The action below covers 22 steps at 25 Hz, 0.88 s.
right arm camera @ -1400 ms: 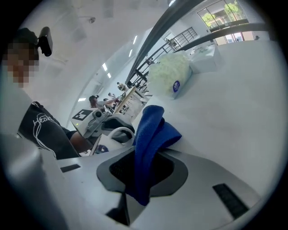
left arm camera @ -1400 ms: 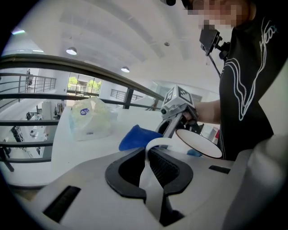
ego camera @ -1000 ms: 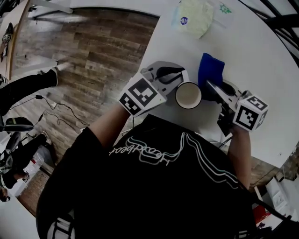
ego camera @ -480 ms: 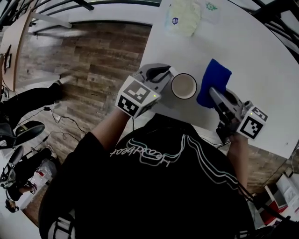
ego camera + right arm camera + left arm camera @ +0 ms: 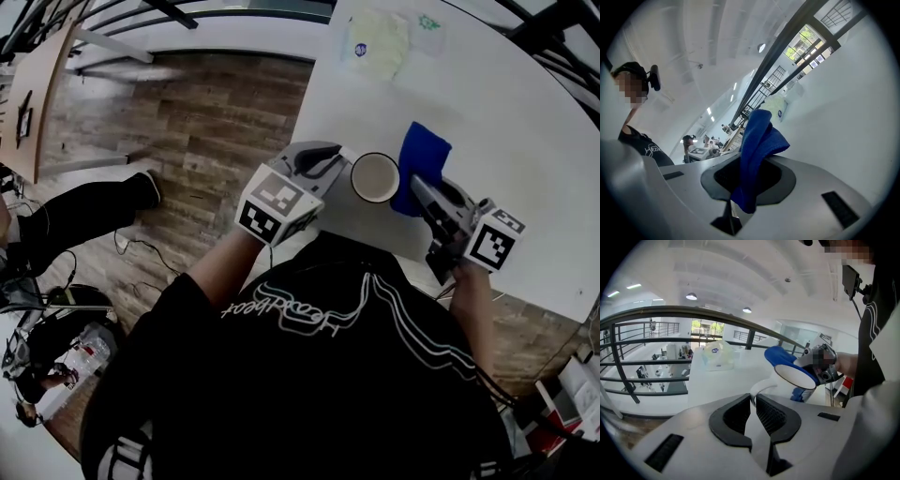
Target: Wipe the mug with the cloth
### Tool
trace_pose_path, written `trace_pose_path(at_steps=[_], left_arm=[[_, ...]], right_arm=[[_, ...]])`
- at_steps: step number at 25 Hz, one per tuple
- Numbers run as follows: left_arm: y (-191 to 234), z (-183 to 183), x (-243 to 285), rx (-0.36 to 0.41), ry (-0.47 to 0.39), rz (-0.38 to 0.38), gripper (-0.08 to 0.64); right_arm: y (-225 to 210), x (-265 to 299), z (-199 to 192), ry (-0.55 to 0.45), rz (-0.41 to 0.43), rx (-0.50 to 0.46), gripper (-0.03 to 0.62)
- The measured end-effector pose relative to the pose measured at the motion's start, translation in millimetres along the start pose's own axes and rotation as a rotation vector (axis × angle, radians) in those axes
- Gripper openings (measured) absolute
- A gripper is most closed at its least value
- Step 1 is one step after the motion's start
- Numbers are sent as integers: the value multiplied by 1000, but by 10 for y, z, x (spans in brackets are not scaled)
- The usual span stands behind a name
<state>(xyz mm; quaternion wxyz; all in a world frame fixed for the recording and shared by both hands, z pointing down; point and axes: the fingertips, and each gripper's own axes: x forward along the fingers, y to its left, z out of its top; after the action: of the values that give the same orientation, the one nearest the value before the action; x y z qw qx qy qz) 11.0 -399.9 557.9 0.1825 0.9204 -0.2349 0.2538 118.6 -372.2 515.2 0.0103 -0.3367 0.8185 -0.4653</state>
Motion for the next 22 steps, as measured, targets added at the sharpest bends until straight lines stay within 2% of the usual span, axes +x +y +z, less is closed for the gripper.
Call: trace_pose_path(at_steps=[7, 13, 18, 22], left_arm=[[-144, -69, -92, -36, -4, -18, 41], [-53, -66, -85, -62, -21, -29, 41], [-187, -45, -61, -70, -25, -24, 41], [-189, -146, -171, -88, -18, 1, 41]], right_arm=[[-153, 30, -295, 70, -125, -21, 64], [-285, 194, -337, 141, -223, -106, 64], [-287, -7, -276, 77, -230, -95, 64], [-187, -125, -240, -21, -198, -24, 64]])
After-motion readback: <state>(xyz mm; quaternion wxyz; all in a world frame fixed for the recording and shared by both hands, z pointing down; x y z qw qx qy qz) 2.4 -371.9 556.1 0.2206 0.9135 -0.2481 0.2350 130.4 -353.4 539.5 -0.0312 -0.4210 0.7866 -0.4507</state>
